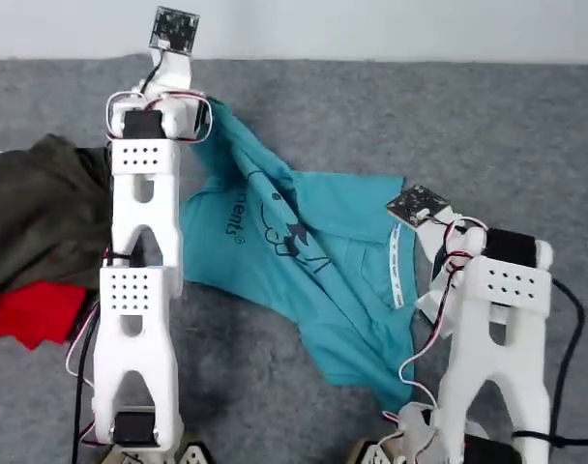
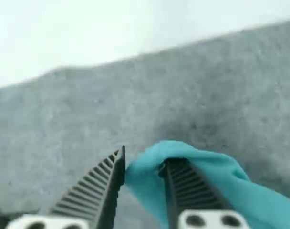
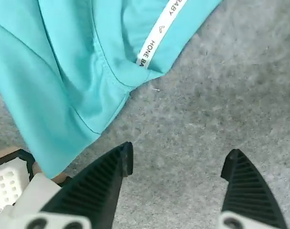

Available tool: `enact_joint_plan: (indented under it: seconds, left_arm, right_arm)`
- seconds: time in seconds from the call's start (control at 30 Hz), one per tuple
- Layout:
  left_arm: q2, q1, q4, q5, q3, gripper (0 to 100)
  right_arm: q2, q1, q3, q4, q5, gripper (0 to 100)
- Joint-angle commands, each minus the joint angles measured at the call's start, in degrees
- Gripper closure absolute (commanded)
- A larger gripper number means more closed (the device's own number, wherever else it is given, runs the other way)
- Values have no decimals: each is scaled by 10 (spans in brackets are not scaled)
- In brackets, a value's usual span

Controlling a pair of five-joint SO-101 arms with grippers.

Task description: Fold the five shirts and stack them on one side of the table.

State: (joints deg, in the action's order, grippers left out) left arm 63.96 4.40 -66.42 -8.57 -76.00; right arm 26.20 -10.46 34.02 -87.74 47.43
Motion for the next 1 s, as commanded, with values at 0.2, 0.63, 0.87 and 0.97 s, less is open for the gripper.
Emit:
enact_joint_plan:
  seconds: [0.2,0.63,0.87,0.97]
  left_arm:
    - [-11,39,-33,-11,-139,882]
    - [-10,17,-200,-59,-201,908]
    - [-18,9,-207,-13,-201,802]
    - [-42,28,-149,-10,-201,818]
  right_arm:
    - [-2,10,-27,58,-4,689]
    - [-1,8,-27,51,-3,689]
    - [1,6,-27,15,0,689]
    - [4,6,-27,11,0,689]
